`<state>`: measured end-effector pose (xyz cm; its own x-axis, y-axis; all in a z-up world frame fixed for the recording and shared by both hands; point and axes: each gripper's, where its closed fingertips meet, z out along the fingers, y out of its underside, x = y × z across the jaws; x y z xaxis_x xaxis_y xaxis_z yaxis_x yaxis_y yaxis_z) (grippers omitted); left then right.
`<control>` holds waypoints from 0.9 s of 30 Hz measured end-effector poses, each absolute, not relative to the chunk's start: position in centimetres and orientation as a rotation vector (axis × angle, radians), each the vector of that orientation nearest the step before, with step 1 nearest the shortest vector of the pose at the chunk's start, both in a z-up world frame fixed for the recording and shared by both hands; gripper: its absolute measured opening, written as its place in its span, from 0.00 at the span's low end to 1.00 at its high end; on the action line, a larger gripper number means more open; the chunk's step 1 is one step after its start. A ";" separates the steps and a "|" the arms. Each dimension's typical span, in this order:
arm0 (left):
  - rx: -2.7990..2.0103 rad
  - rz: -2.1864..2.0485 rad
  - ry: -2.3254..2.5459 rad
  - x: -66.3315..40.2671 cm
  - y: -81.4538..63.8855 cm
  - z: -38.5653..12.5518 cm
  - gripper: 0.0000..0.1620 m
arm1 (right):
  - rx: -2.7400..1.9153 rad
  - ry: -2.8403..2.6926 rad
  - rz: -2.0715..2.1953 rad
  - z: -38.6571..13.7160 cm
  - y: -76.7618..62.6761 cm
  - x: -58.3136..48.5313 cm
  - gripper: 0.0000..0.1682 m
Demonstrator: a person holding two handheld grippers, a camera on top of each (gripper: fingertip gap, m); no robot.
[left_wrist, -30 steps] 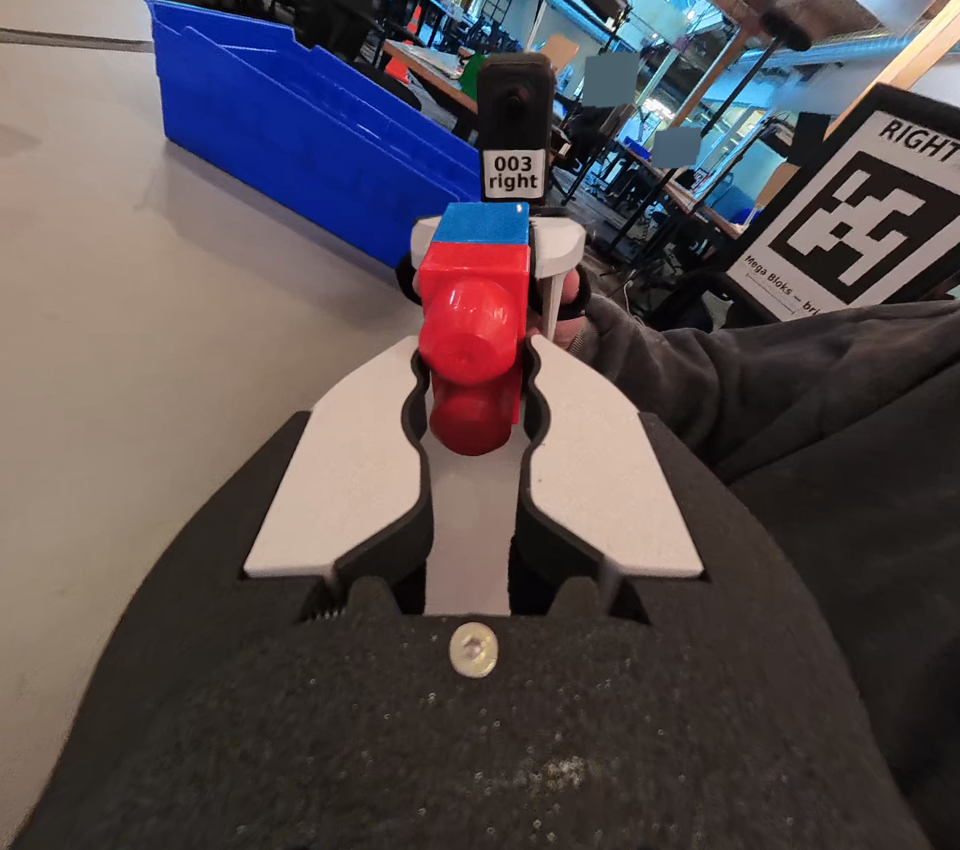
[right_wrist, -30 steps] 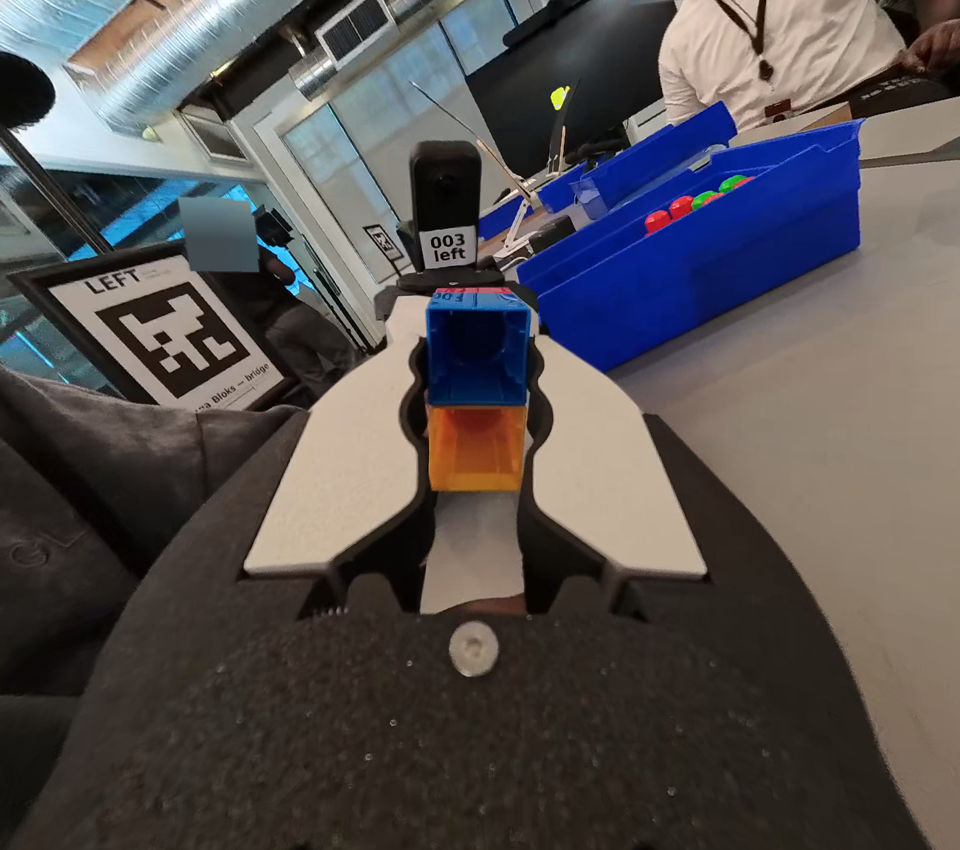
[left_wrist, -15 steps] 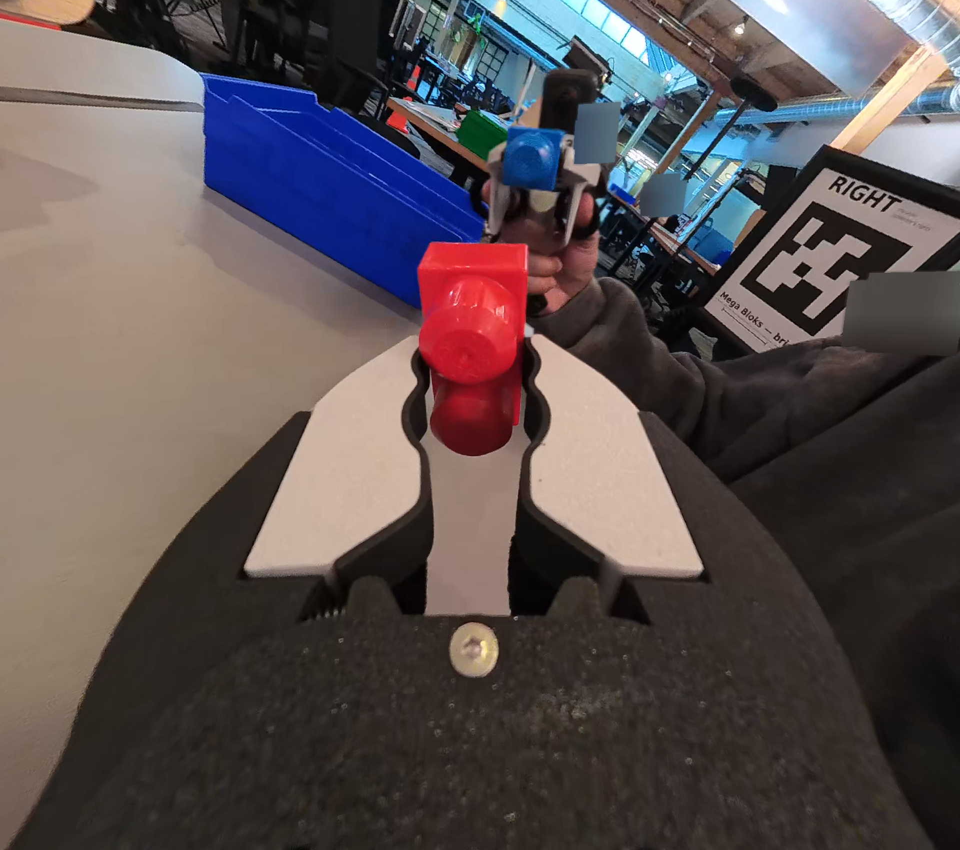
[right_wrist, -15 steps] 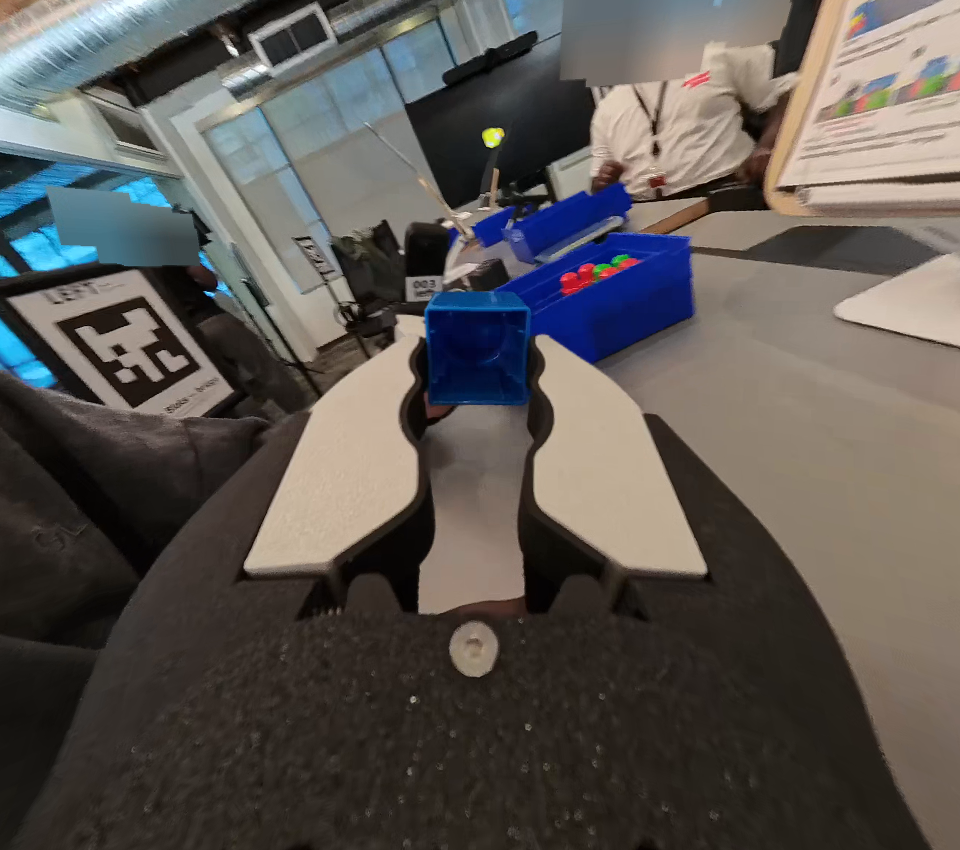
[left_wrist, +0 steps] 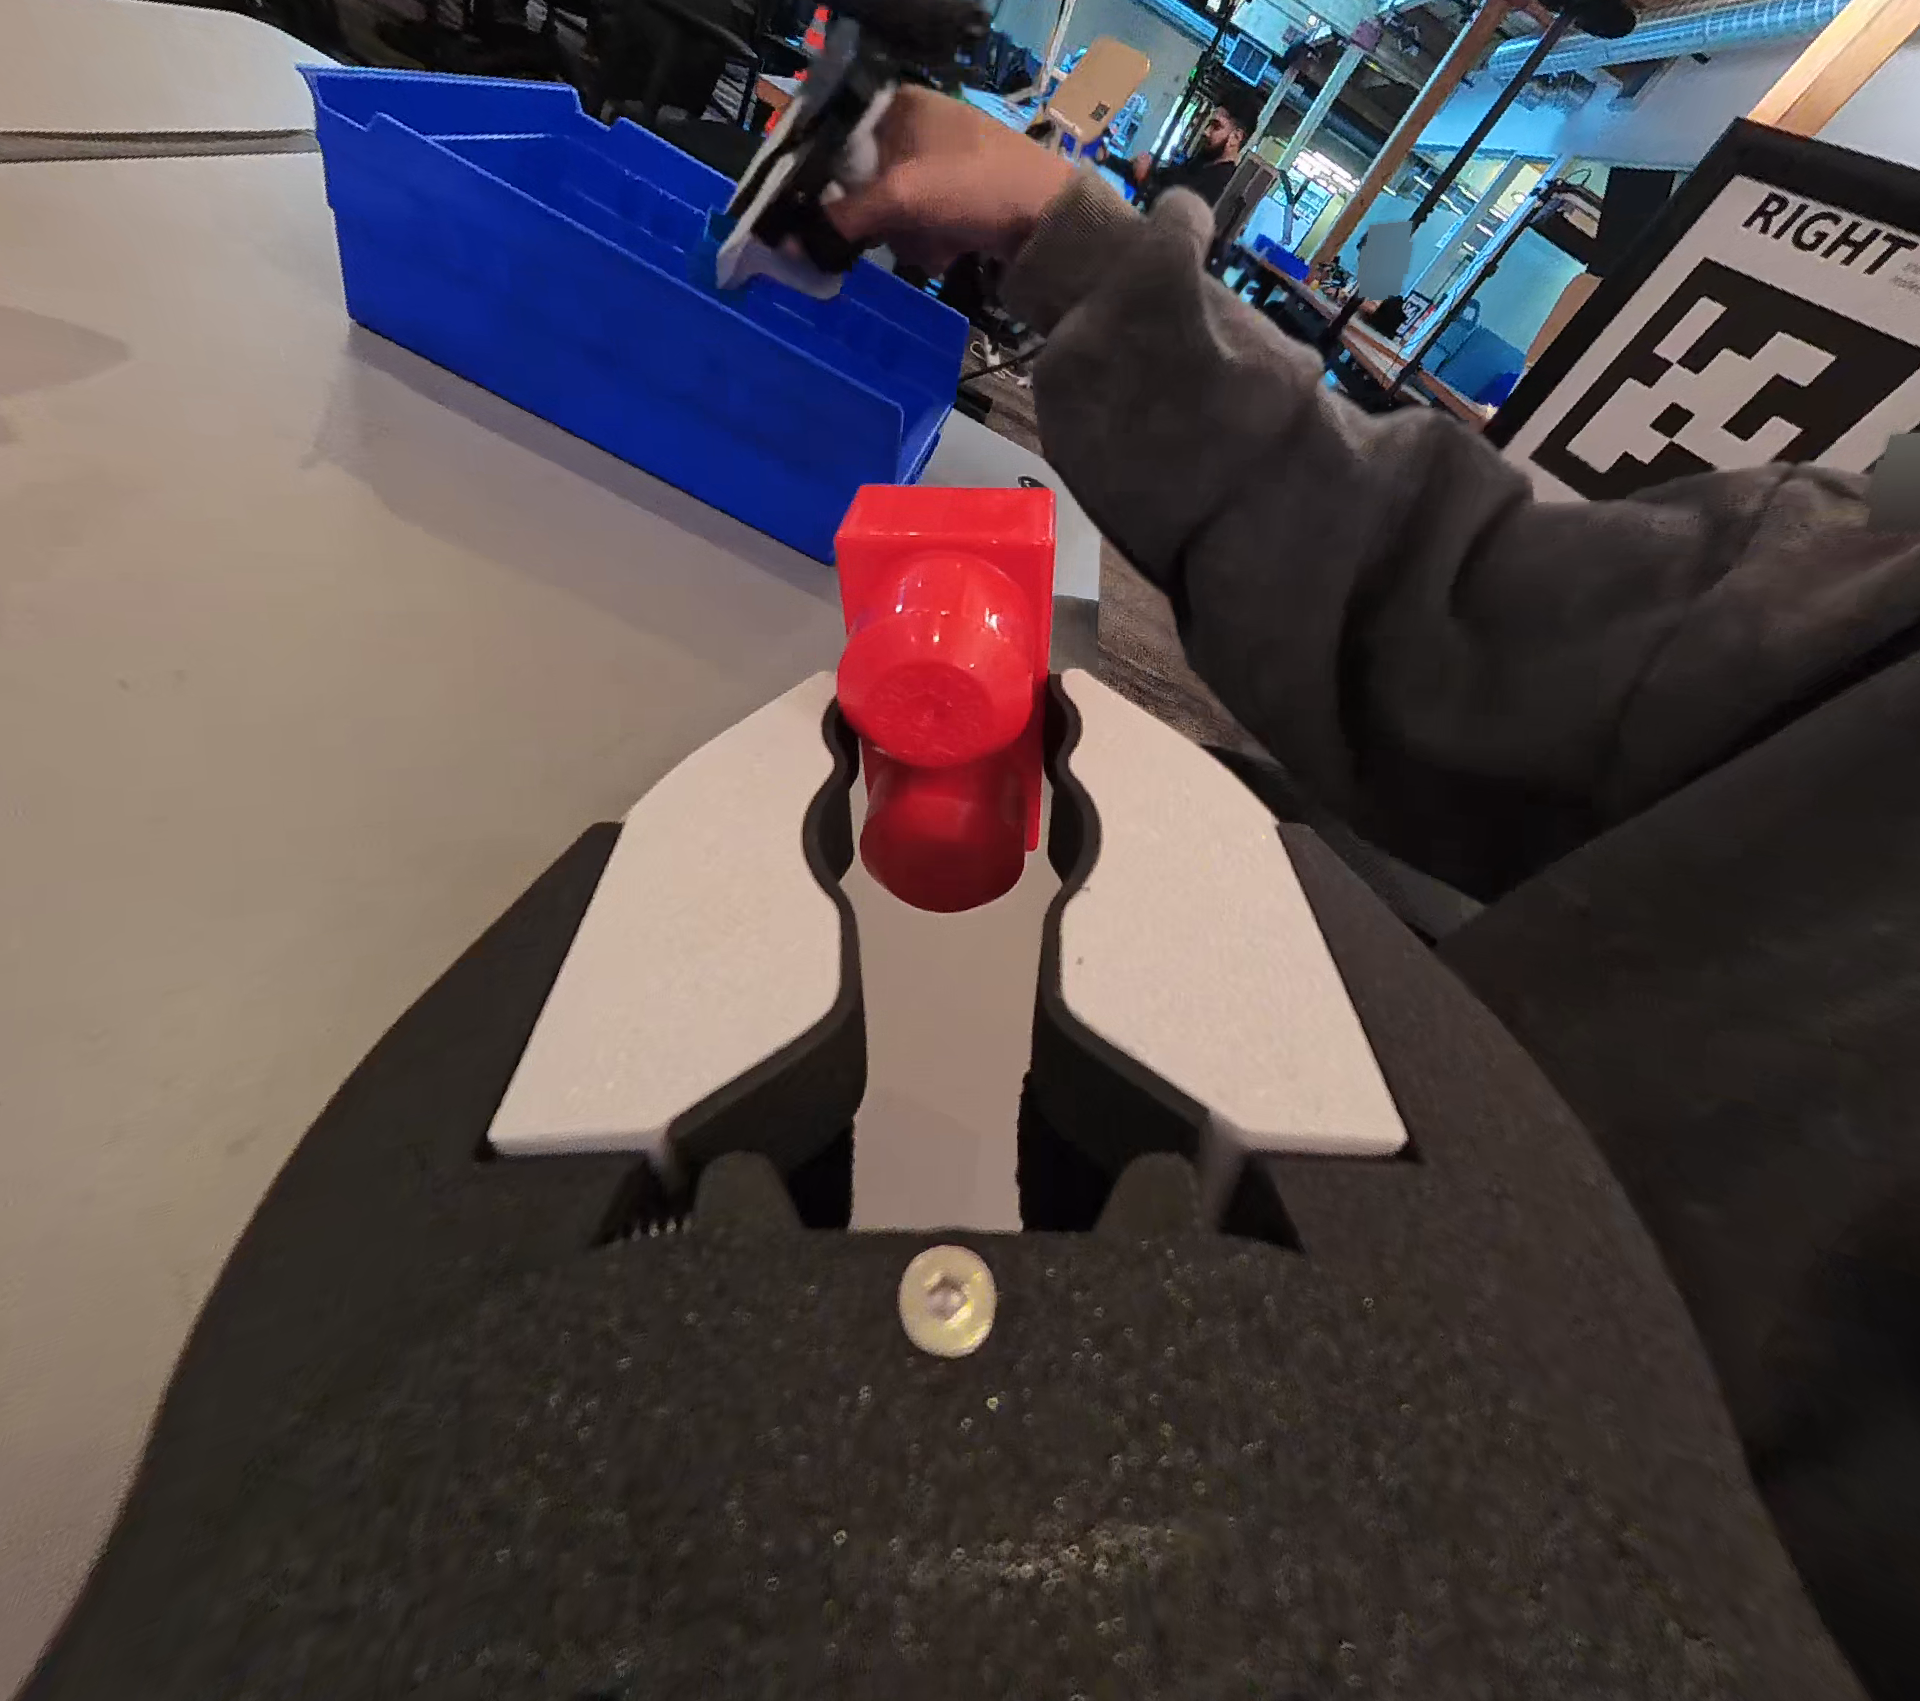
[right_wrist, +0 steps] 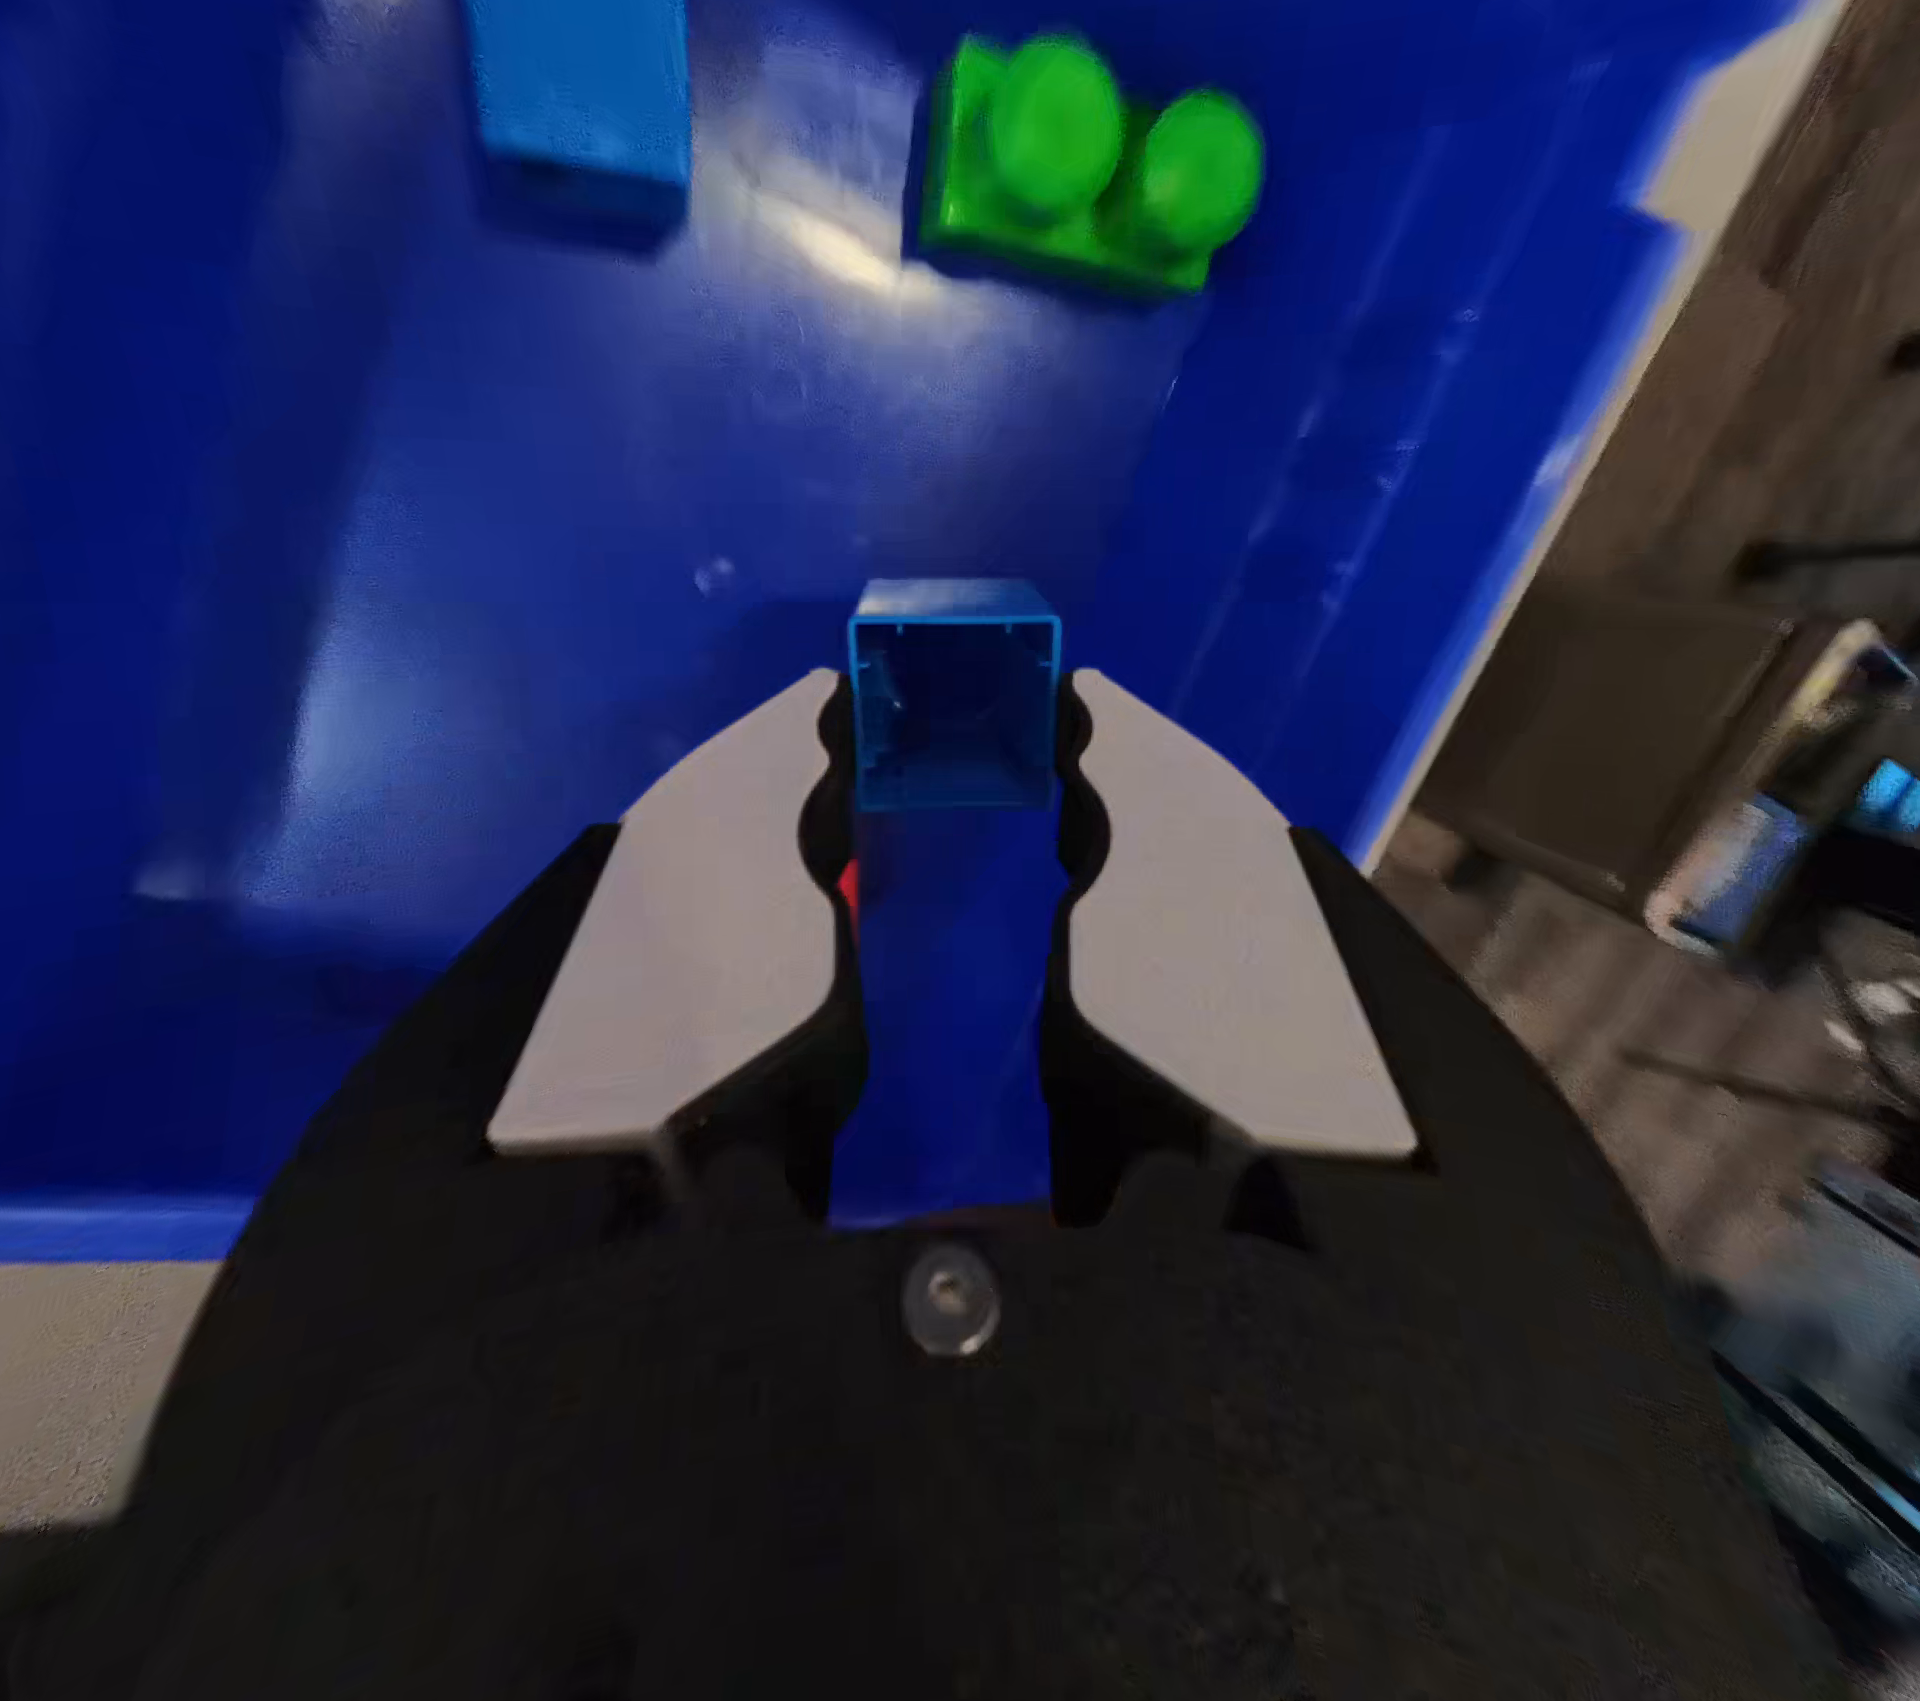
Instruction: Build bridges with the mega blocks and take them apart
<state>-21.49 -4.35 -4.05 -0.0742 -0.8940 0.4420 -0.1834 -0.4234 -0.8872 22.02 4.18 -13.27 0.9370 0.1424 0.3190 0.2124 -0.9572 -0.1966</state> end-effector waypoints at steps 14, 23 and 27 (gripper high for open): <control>-1.663 -1.541 1.187 -21.4 -4.4 -5.5 0.21 | -2.921 -0.371 -0.697 -18.2 8.0 25.6 0.28; -1.648 -1.544 1.142 -21.9 -3.5 -5.1 0.21 | -1.967 -0.354 0.289 0.8 4.0 5.6 0.28; -1.633 -1.559 1.152 -22.1 -3.3 -5.1 0.21 | -1.621 -0.540 1.124 -0.2 -4.9 -9.8 0.29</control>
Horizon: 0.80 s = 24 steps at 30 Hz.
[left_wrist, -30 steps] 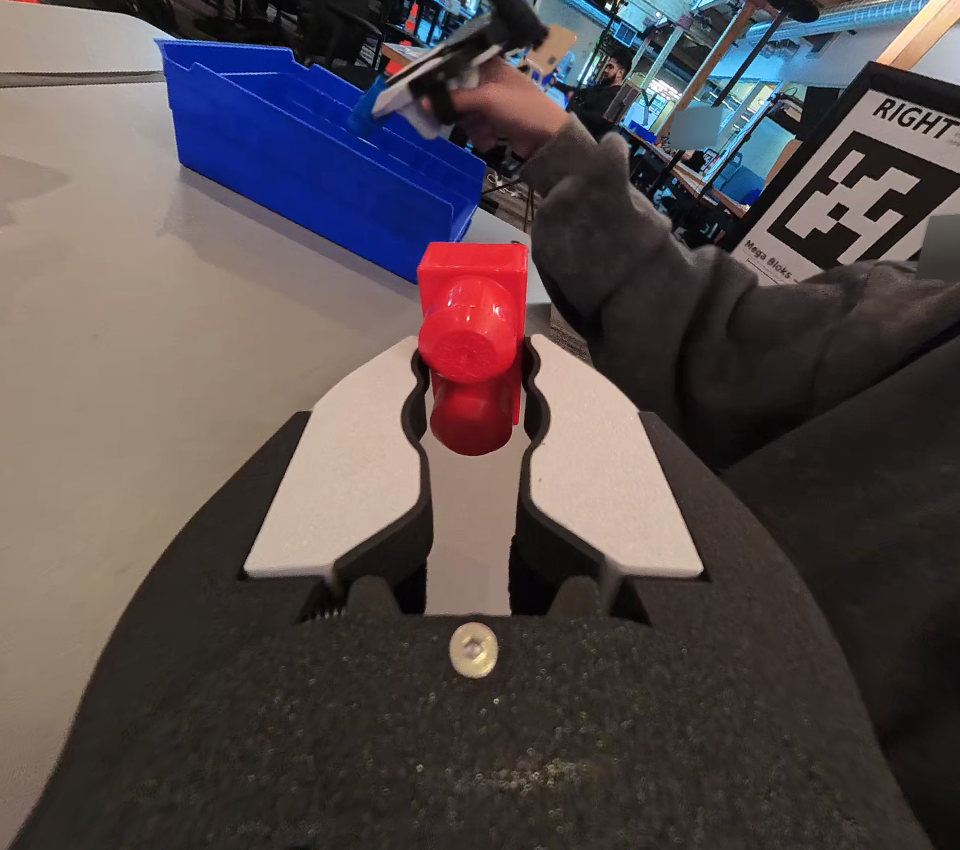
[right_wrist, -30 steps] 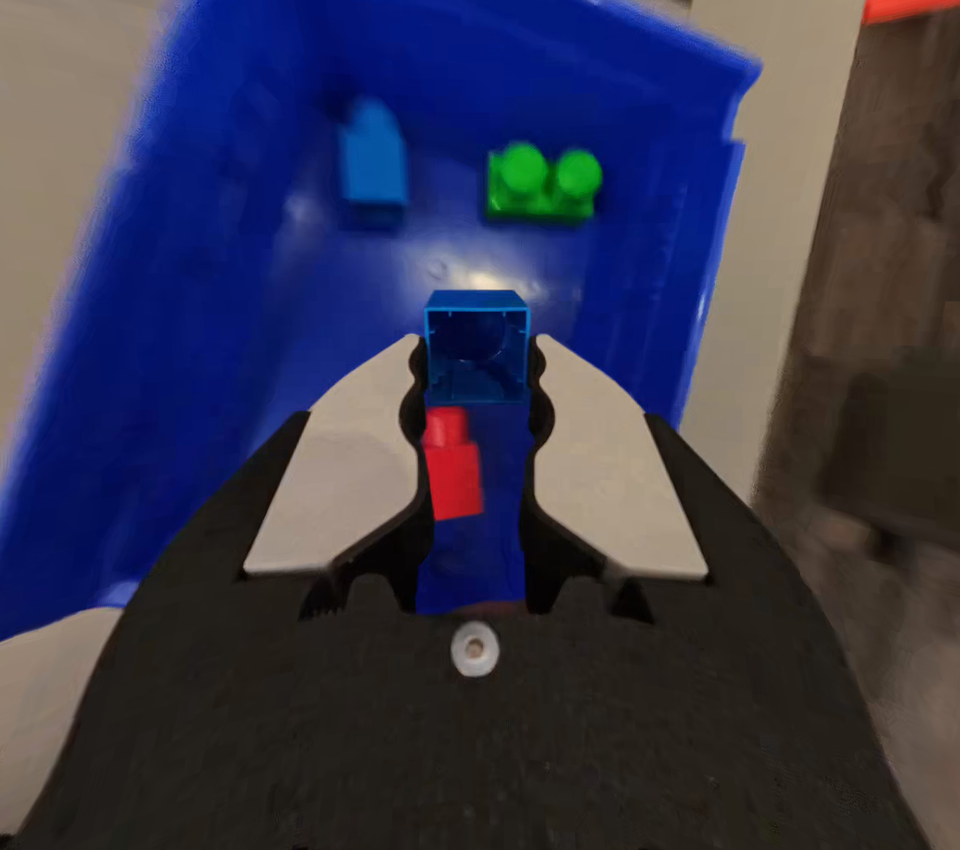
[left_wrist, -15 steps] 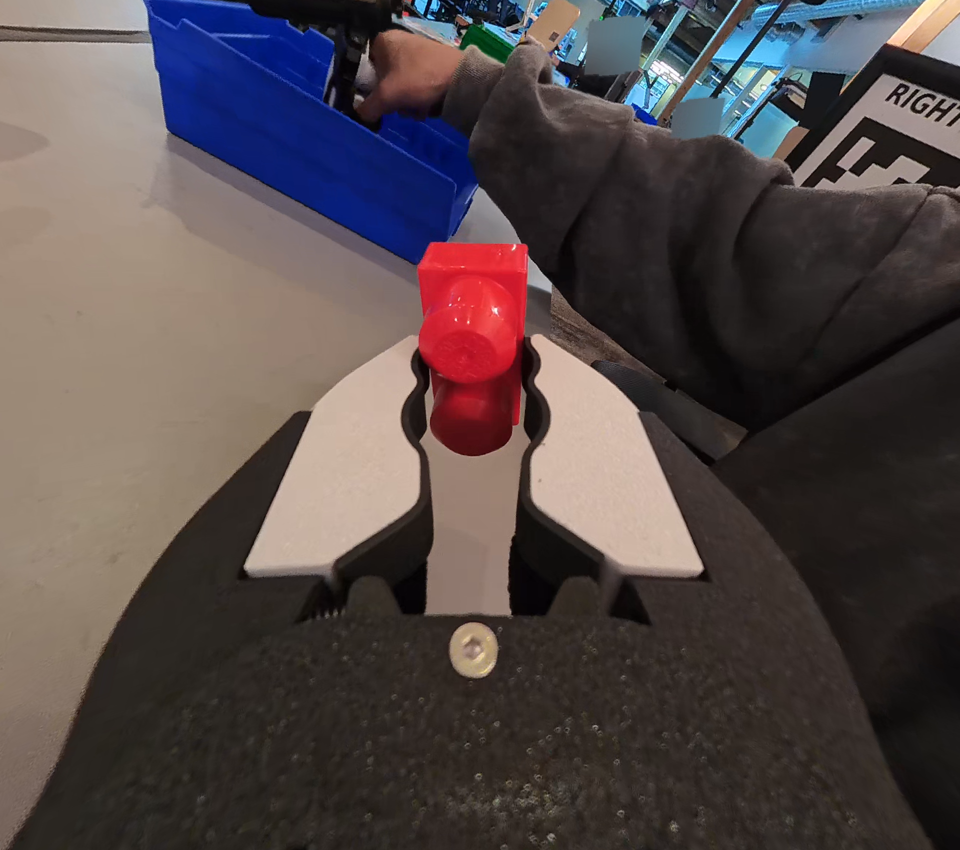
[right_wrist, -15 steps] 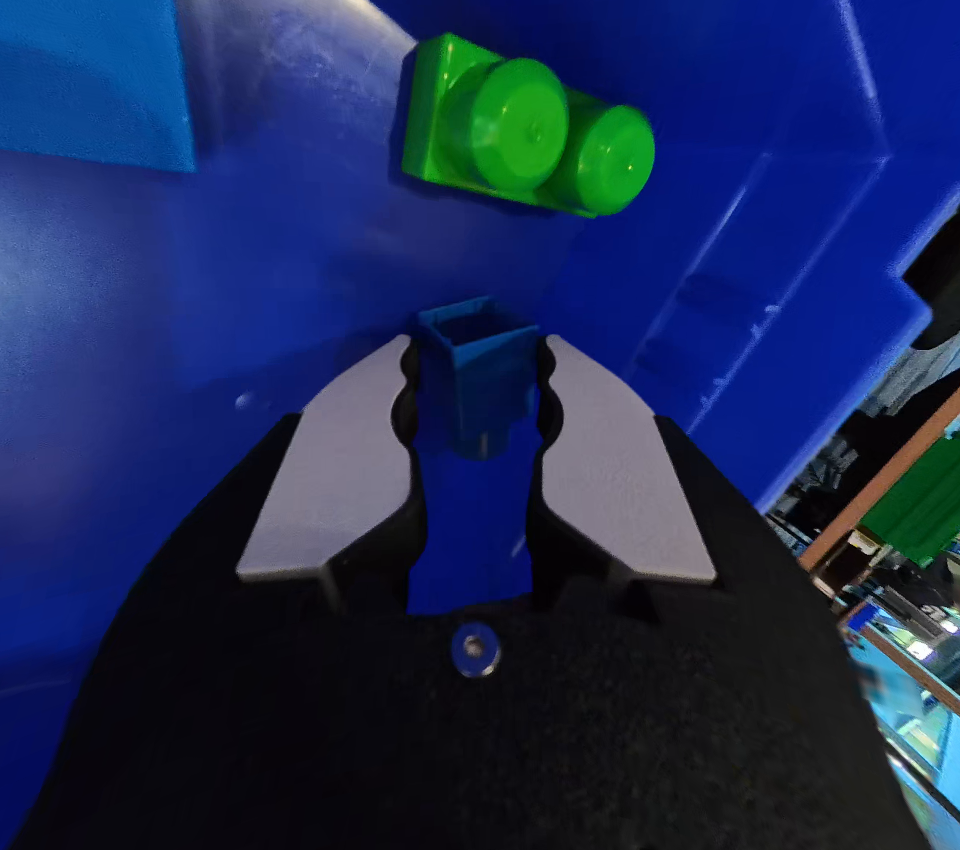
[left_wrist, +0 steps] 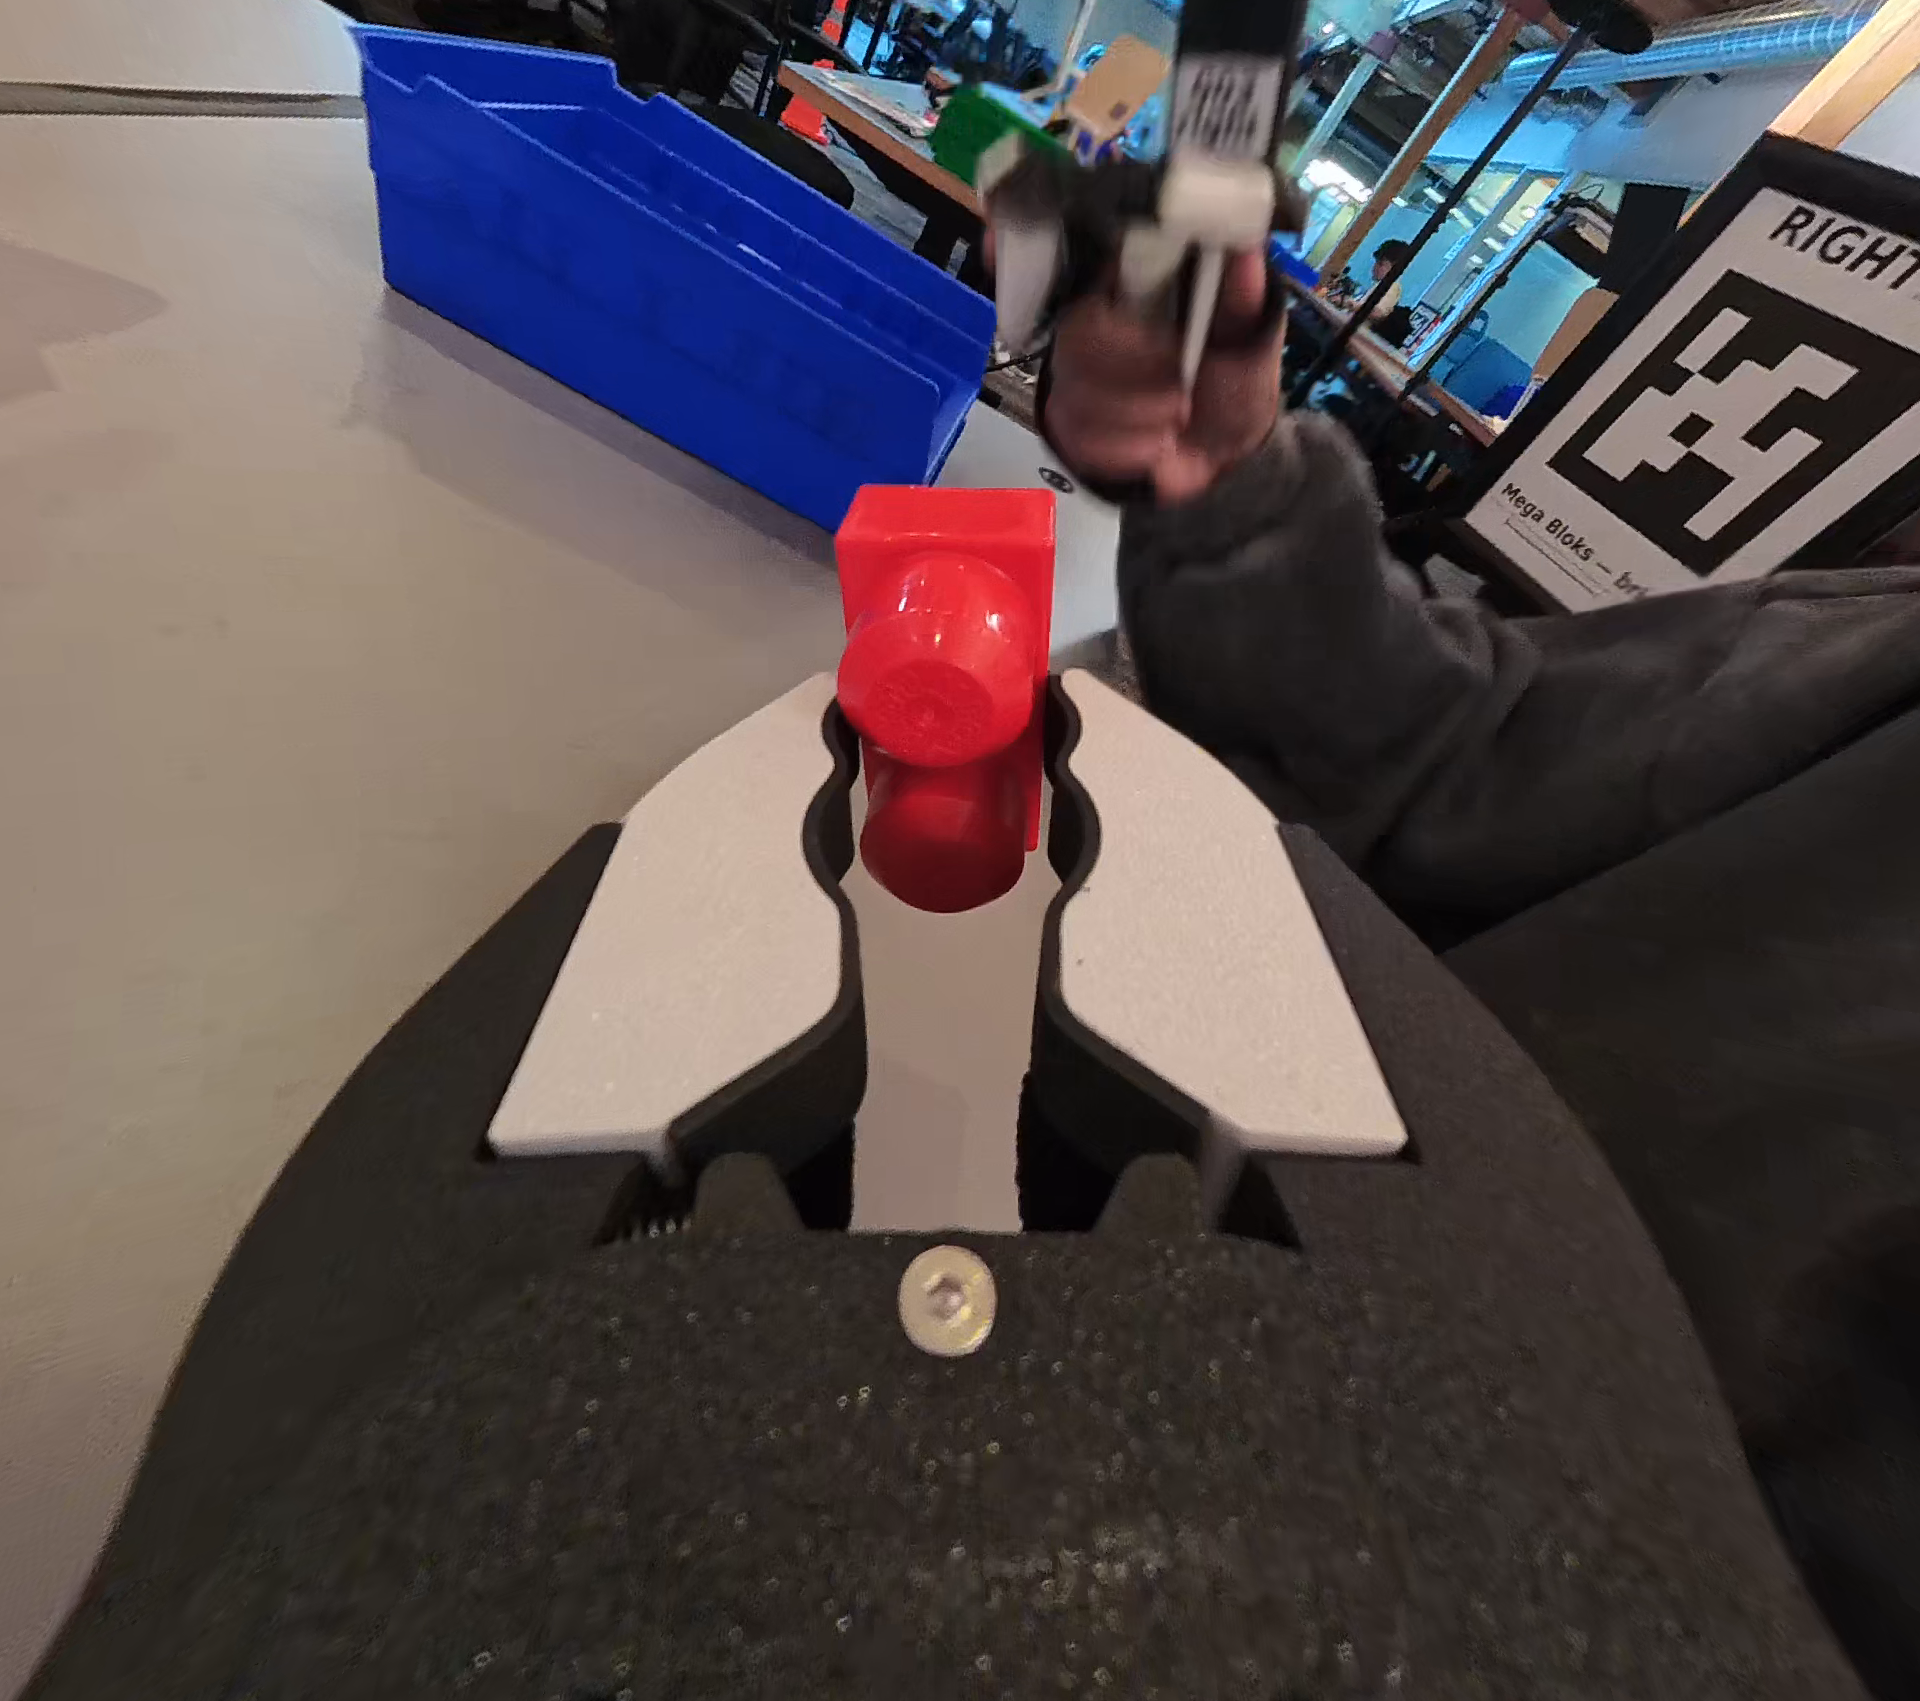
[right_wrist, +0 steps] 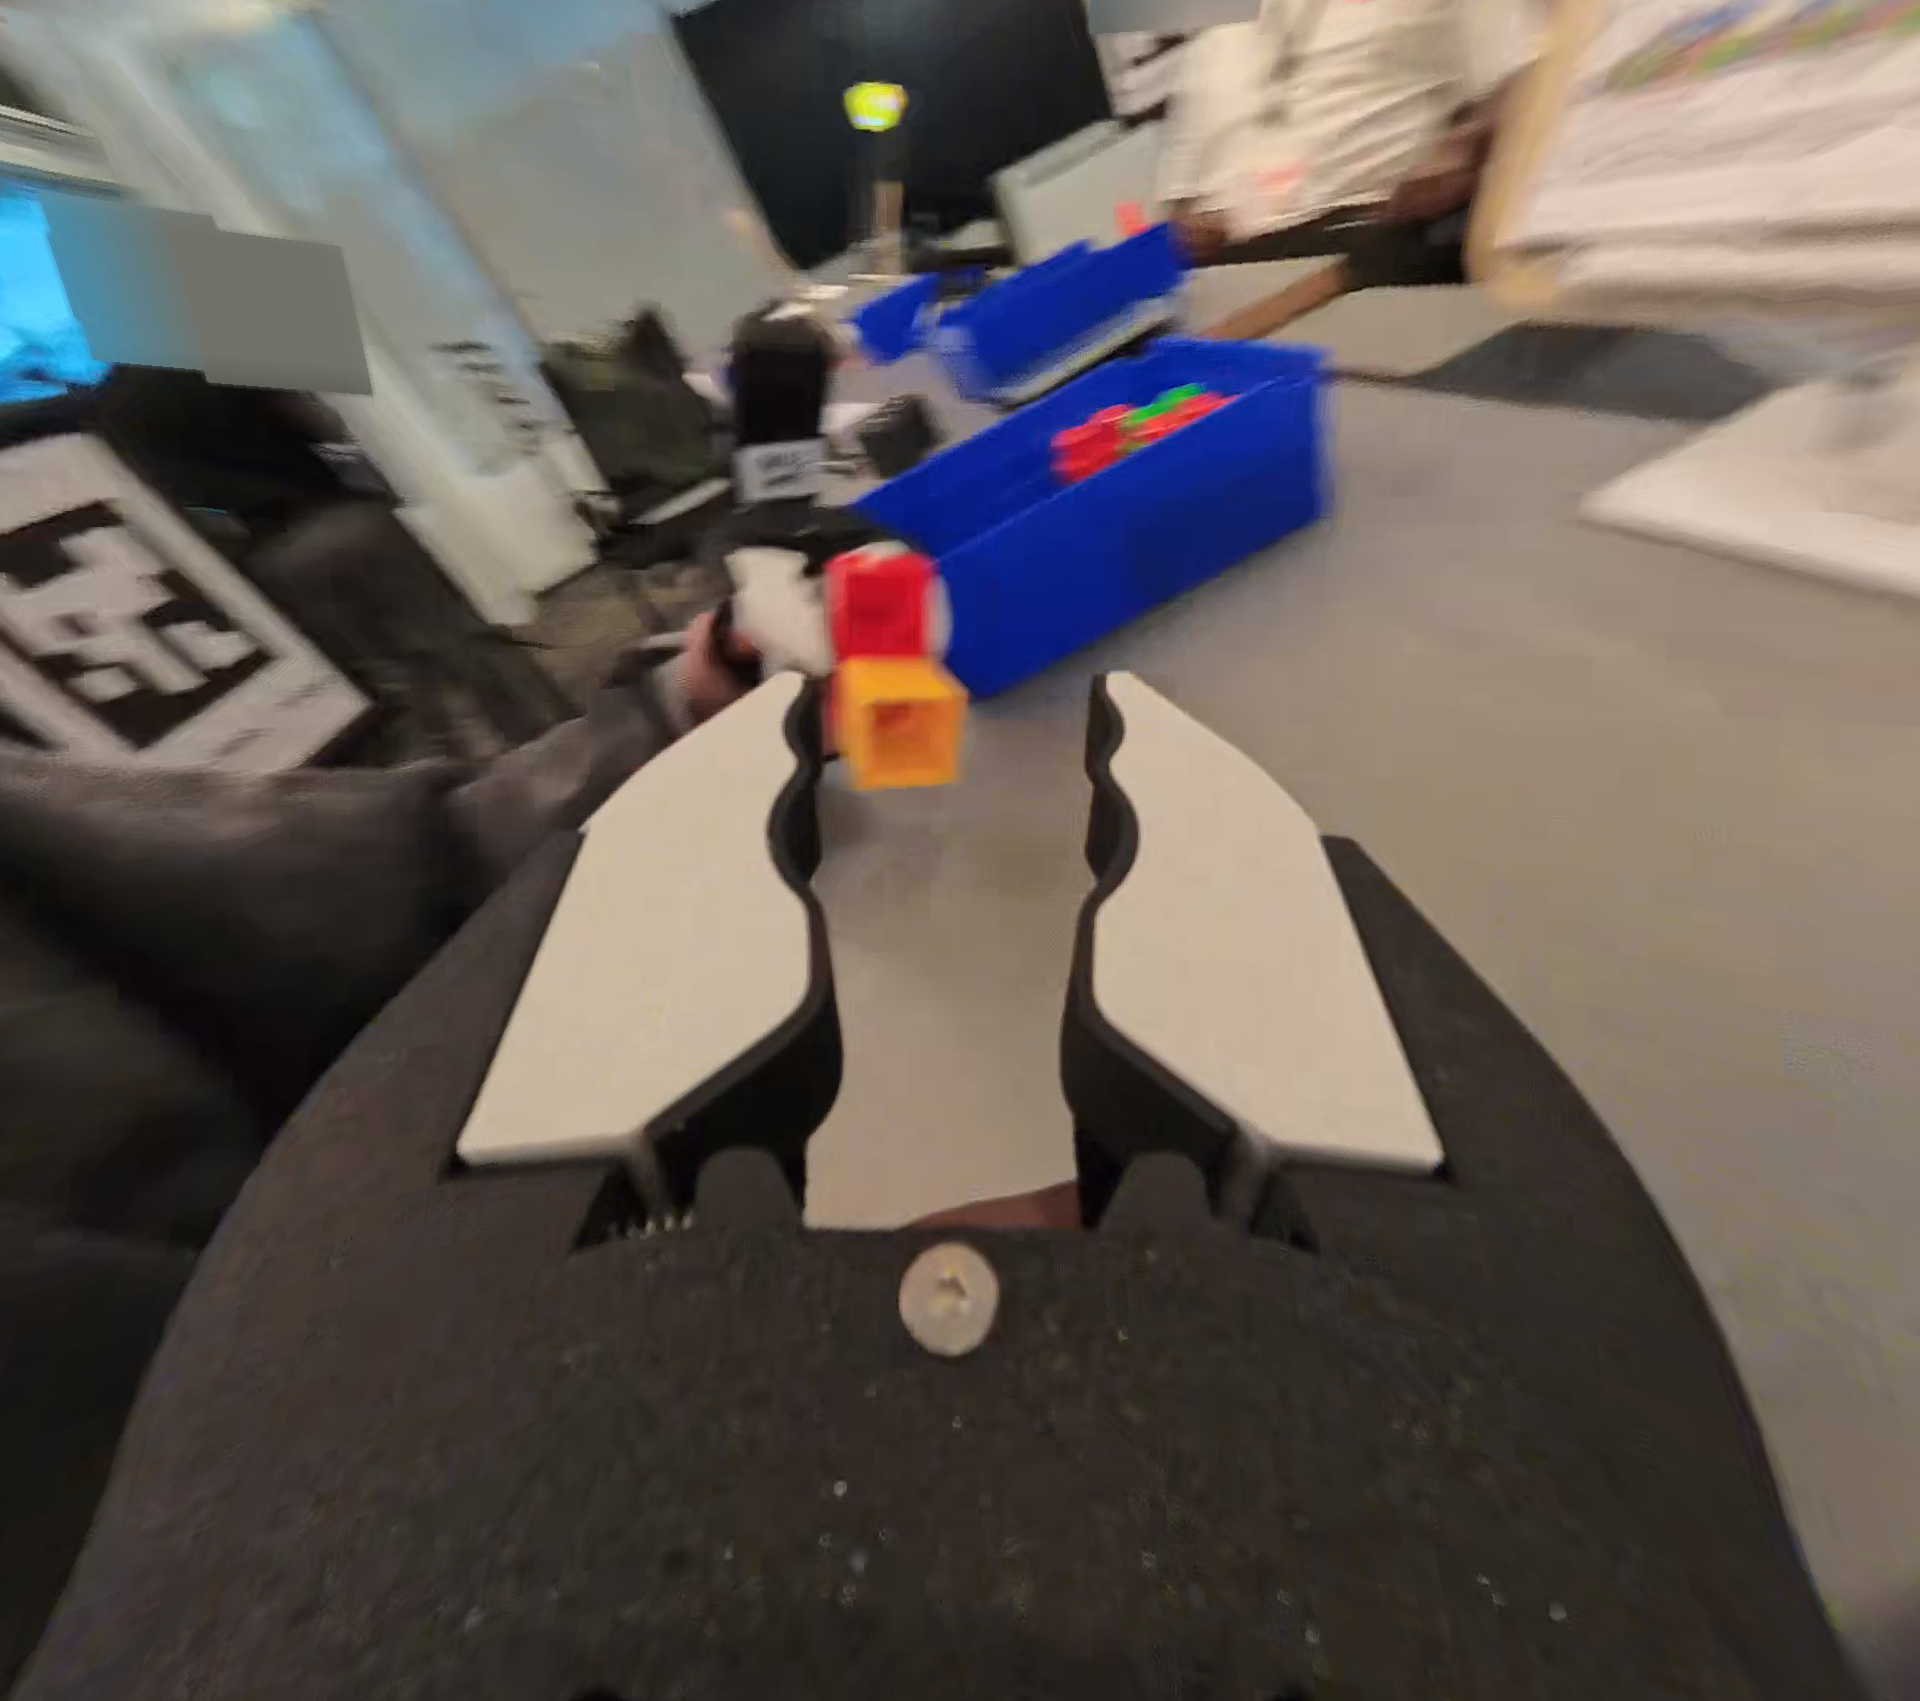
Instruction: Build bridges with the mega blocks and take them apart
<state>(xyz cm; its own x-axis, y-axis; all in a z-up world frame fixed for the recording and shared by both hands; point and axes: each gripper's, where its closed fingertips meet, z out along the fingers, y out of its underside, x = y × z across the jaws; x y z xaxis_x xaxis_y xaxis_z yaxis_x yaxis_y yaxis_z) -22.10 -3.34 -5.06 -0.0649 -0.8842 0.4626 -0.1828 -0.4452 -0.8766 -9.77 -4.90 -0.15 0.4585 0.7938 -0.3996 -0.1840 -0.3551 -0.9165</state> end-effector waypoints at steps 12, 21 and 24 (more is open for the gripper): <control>-1.577 -1.628 1.288 -19.7 -6.1 -5.6 0.21 | -1.672 -0.651 1.309 -6.9 -6.9 -18.7 0.21; -1.604 -1.480 1.508 -19.9 -7.9 -7.9 0.20 | -1.703 -0.823 1.210 -7.0 -8.1 -17.1 0.20; -1.640 -1.442 1.505 -20.9 -7.1 -8.4 0.20 | -1.645 -0.765 1.218 -5.0 -8.0 -13.8 0.20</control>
